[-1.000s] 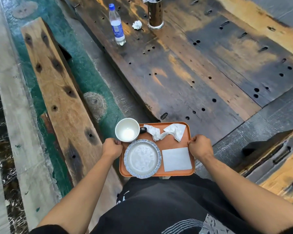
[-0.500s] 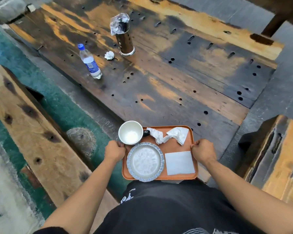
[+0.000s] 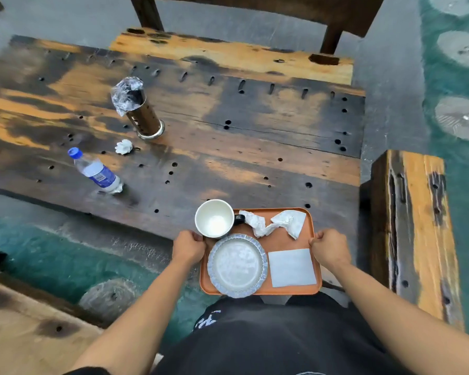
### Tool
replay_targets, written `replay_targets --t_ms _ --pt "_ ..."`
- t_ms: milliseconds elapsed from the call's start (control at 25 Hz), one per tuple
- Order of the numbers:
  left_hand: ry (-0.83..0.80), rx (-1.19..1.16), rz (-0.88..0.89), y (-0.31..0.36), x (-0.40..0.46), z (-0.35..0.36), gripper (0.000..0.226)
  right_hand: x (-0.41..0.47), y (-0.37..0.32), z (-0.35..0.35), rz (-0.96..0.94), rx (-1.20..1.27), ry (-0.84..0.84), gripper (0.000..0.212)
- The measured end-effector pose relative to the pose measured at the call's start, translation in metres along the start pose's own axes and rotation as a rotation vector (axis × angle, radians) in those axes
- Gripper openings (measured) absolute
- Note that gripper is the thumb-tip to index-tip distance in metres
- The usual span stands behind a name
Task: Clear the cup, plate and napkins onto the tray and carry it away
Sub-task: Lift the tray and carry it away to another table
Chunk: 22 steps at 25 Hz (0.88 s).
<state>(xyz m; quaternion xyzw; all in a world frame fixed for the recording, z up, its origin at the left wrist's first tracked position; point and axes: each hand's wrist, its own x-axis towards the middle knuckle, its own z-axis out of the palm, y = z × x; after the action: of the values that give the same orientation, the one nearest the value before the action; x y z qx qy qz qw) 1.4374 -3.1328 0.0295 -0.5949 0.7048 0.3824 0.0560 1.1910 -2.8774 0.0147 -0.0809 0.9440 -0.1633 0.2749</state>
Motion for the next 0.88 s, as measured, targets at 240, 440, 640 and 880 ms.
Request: replay_targets --t_ms 240,440,640,880 --pt "-0.109 0.038 0.065 0.028 0.029 0.004 0.03 -0.008 0.002 -0.006 0.108 0.086 0.083 0.025" --pt "-0.143 0.104 0.106 0.051 0.039 0.013 0.035 -0.005 0.011 -0.013 0.152 0.136 0.101 0.022" --pt "-0.118 0.162 0.134 0.07 0.042 0.023 0.042 0.01 0.02 -0.021 0.145 0.164 0.098 0.02" --pt "-0.106 0.188 0.119 0.095 0.044 0.037 0.037 0.033 0.031 -0.035 0.14 0.158 0.093 0.022"
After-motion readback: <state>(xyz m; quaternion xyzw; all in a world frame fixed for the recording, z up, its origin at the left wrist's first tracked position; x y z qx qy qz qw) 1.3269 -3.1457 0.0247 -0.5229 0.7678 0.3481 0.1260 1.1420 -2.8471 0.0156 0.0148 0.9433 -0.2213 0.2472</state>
